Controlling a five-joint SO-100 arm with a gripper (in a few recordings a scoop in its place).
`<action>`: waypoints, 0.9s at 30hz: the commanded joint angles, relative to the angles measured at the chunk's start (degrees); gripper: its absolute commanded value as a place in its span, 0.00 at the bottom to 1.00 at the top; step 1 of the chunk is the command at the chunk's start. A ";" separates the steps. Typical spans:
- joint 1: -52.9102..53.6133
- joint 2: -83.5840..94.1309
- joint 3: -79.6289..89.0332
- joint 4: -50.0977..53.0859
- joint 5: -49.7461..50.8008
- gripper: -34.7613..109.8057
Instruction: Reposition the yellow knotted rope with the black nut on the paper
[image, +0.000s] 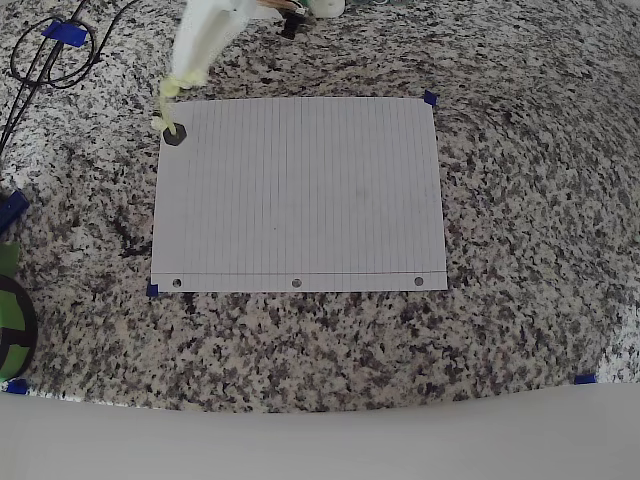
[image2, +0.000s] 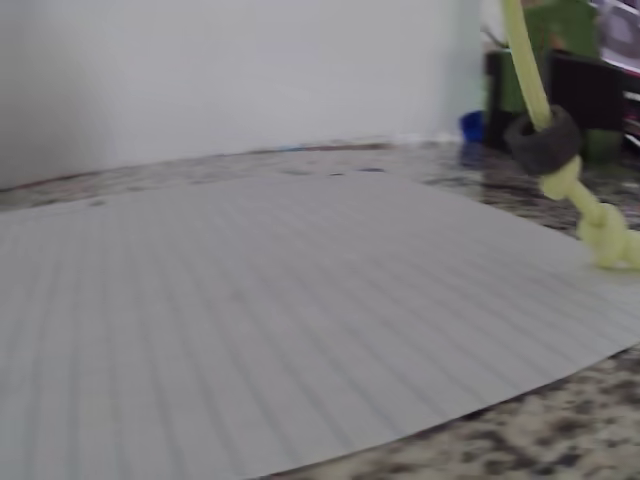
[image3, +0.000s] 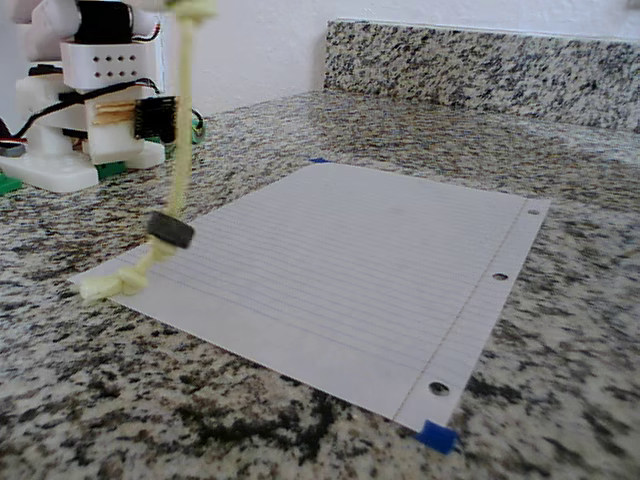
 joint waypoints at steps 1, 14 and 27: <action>-4.83 0.62 0.09 1.32 2.64 0.24; -25.40 -6.33 1.23 11.34 19.07 0.24; -36.83 -8.79 4.39 11.07 22.32 0.24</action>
